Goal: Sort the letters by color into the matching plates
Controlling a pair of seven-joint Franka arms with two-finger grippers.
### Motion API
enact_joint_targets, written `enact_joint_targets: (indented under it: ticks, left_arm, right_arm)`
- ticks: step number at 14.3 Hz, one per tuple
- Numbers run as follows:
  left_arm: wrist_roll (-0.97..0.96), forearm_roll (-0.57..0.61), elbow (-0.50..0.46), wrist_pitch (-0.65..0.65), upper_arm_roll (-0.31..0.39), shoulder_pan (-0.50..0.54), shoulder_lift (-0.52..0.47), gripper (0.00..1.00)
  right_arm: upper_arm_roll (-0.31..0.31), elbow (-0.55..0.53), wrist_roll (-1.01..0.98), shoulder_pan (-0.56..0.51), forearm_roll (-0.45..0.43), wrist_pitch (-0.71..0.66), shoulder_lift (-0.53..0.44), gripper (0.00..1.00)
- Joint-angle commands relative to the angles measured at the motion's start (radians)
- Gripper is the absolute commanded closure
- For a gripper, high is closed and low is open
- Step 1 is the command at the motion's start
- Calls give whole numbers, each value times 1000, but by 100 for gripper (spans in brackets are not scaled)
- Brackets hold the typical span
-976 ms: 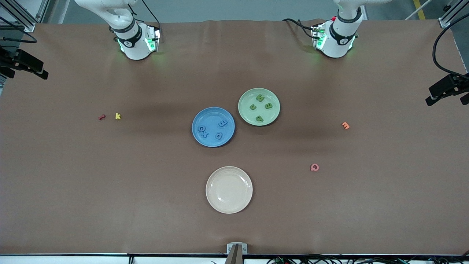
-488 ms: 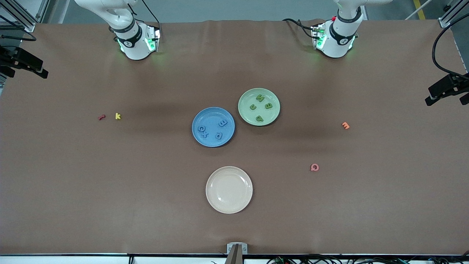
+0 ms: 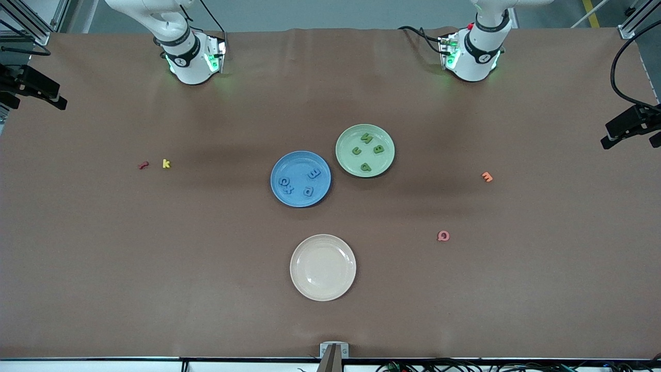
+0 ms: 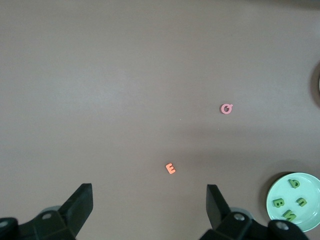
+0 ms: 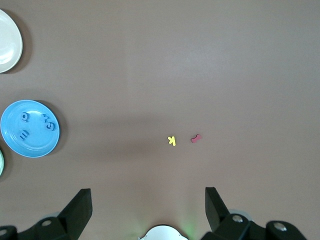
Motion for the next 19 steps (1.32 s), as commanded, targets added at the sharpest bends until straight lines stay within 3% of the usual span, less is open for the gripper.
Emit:
enact_joint_targets:
  ticks: [1,7,9,19]
  left_arm:
    - [-5,-2,-15,14,6,4,-16,0]
    - [-5,-3,-7,10,-6,-5,-20,0]
    - [-2,-2,-7,7,-41,-1,-22,0]
    - [15,-3,-6,4,-46,2,-25,0]
  right_arm:
    - [10,-36,-33,-18,-1,18,-33,0]
    - [10,-42,-35,-15,-24,18,-33,0]
    - [12,-42,-35,-13,-32,22,-33,0]
    - [12,-42,-35,-15,-30,25,-33,0]
